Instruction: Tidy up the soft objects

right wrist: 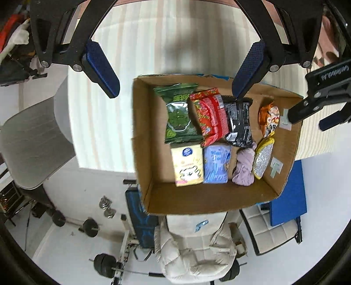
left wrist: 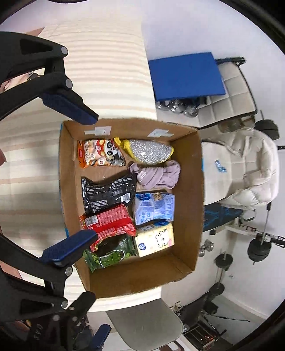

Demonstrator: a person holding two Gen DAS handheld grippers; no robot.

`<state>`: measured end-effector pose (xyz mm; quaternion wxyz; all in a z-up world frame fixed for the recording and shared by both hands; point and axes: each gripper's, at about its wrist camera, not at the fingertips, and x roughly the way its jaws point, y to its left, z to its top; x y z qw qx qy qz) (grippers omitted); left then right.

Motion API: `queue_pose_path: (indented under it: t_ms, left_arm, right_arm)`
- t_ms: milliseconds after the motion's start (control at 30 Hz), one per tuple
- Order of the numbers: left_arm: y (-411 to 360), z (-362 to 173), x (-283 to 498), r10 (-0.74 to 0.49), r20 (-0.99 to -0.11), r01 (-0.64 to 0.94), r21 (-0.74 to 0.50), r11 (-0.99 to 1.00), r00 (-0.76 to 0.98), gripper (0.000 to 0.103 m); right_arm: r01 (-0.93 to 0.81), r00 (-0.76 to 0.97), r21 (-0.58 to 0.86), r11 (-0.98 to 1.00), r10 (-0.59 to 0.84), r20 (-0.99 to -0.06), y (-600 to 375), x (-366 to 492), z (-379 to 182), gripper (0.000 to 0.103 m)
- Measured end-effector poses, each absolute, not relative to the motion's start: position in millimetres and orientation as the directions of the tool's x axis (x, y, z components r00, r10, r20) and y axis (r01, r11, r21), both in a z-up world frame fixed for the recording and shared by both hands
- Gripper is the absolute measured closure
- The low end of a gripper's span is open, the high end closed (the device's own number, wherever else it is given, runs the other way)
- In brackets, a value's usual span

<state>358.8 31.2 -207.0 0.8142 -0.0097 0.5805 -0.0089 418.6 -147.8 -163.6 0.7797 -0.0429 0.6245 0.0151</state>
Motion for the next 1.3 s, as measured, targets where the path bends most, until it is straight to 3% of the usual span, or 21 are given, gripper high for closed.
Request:
queue_pose_path:
  t_ms: [433, 967, 1300]
  left_arm:
    - [35.0, -161.8, 332.6, 0.007, -0.915, -0.033, -0.007, 0.999, 0.404, 0.005]
    - [17.7, -37.5, 204.3, 0.022, -0.806, -0.055, -0.014, 0.998, 0.592, 0.005]
    - [1.2, -13.2, 139.6, 0.029, -0.815, -0.052, -0.001, 0.999, 0.579, 0.005]
  right_arm:
    - [-0.052, 0.285, -0.044, 0.998, -0.027, -0.958, -149.3, 404.1, -126.6, 0.0]
    - [-0.067, 0.487, -0.043, 0.997, -0.005, -0.873, -162.3, 278.9, 12.4, 0.0]
    - [-0.084, 0.535, -0.036, 0.996, 0.015, -0.845, -172.3, 201.6, 79.0, 0.0]
